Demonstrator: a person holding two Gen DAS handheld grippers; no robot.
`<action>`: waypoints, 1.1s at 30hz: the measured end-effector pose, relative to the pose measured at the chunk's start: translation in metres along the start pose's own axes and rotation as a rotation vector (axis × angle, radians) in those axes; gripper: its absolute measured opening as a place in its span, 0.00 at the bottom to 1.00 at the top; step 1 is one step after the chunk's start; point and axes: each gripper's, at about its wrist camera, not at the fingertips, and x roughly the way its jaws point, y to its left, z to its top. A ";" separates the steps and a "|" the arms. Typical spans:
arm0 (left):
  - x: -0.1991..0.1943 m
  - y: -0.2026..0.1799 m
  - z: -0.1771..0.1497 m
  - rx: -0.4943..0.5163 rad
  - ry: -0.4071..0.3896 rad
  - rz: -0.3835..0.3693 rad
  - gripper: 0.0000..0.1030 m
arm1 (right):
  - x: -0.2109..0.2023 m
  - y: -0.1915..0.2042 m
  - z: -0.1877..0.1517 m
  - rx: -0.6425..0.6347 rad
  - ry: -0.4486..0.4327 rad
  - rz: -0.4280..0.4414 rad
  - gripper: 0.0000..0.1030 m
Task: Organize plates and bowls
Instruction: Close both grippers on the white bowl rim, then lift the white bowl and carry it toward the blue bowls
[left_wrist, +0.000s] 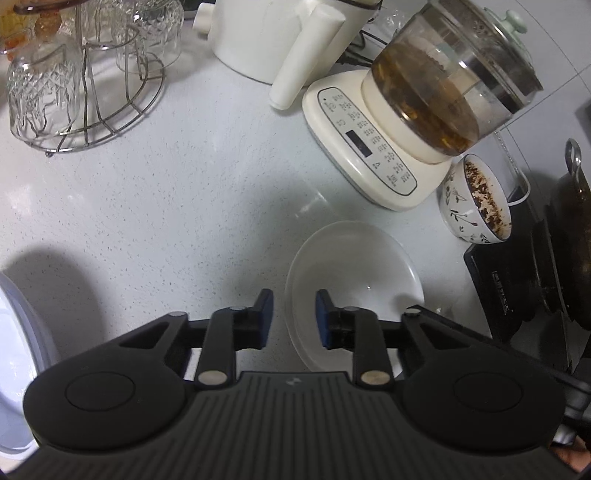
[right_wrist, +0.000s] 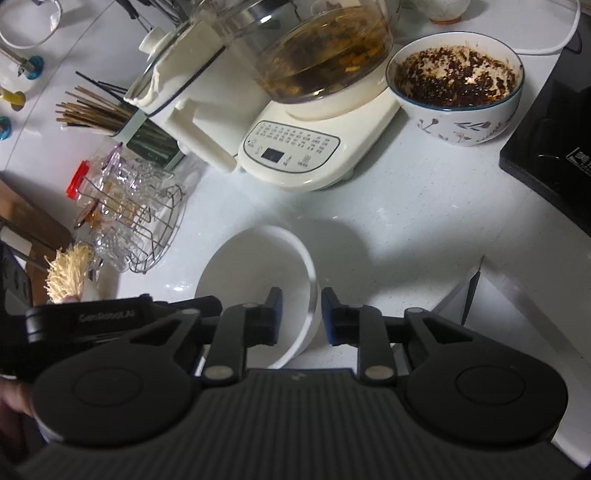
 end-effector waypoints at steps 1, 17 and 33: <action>0.001 0.001 0.000 -0.005 0.003 -0.003 0.20 | 0.001 0.001 0.000 -0.004 0.002 -0.001 0.20; -0.016 0.001 -0.004 -0.022 -0.003 -0.027 0.11 | -0.012 0.005 0.000 -0.032 -0.026 0.009 0.14; -0.082 -0.004 -0.007 -0.019 -0.043 -0.069 0.11 | -0.061 0.046 0.002 -0.093 -0.091 0.035 0.14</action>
